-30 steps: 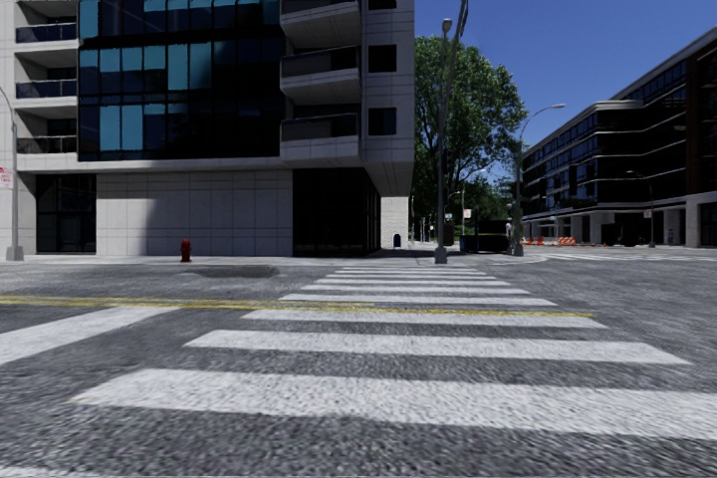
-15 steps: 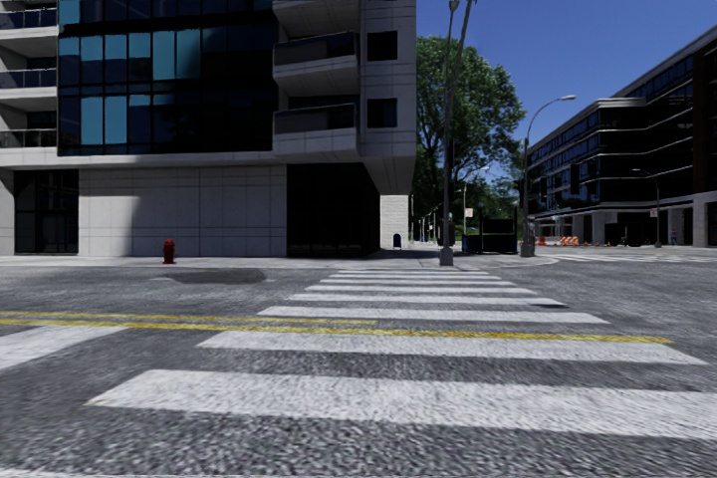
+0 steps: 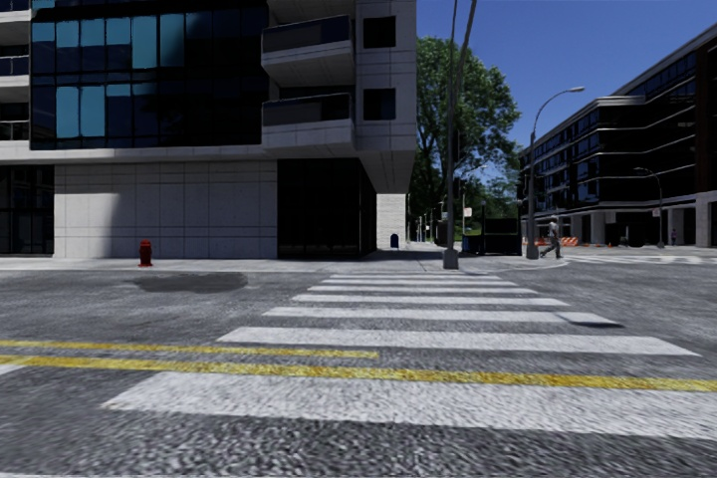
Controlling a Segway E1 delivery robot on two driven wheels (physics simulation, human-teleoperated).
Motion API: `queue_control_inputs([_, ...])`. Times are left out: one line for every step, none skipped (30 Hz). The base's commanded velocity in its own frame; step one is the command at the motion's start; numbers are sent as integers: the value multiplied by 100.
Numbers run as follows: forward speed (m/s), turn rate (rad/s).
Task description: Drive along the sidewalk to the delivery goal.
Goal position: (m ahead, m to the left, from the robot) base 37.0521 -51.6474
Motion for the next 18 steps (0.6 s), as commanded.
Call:
queue_control_inputs([200,-20])
queue_control_inputs([200,-20])
queue_control_inputs([200,-22])
queue_control_inputs([200,-23])
queue_control_inputs([200,-23])
queue_control_inputs([200,-23])
queue_control_inputs([200,-23])
queue_control_inputs([200,-24])
queue_control_inputs([200,-24])
queue_control_inputs([200,-24])
queue_control_inputs([200,-24])
queue_control_inputs([200,-24])
queue_control_inputs([200,-24])
queue_control_inputs([200,-24])
queue_control_inputs([200,-24])
queue_control_inputs([200,-24])
queue_control_inputs([200,-24])
queue_control_inputs([200,-24])
